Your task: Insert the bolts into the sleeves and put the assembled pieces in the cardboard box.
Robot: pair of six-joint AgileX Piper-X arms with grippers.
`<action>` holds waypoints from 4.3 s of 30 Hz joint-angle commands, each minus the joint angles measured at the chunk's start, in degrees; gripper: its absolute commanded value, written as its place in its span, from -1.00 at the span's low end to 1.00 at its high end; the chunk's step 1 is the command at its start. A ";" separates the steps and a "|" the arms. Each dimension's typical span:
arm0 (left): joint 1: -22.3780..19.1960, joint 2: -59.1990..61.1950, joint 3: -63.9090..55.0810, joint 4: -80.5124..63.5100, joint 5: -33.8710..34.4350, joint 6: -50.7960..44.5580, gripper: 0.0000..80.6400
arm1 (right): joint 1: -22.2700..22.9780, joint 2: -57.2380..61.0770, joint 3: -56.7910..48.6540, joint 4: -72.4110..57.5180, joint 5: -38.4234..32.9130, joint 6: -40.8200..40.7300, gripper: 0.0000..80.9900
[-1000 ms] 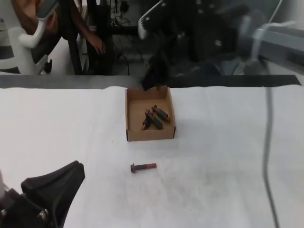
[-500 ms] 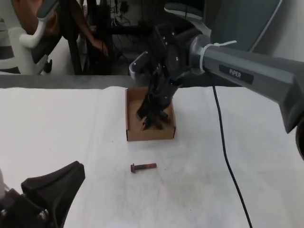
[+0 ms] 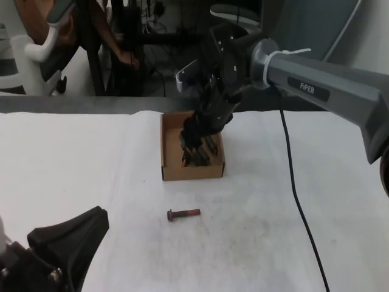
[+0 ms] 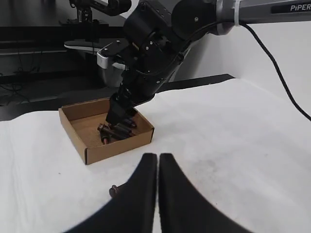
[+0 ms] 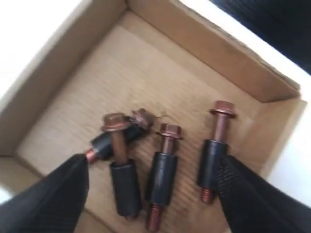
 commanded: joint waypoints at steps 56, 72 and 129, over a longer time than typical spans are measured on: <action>-0.21 -3.14 -0.20 -10.86 1.78 0.41 -0.95 | 11.99 1.46 8.01 10.97 -3.13 -35.15 0.02; -0.21 -3.14 -0.20 -7.64 3.79 0.41 -0.95 | 13.59 0.55 6.74 13.28 9.38 -35.05 -0.99; 9.85 74.25 -34.39 19.22 34.48 28.07 0.29 | 10.01 -84.69 48.17 5.23 5.59 12.09 -0.99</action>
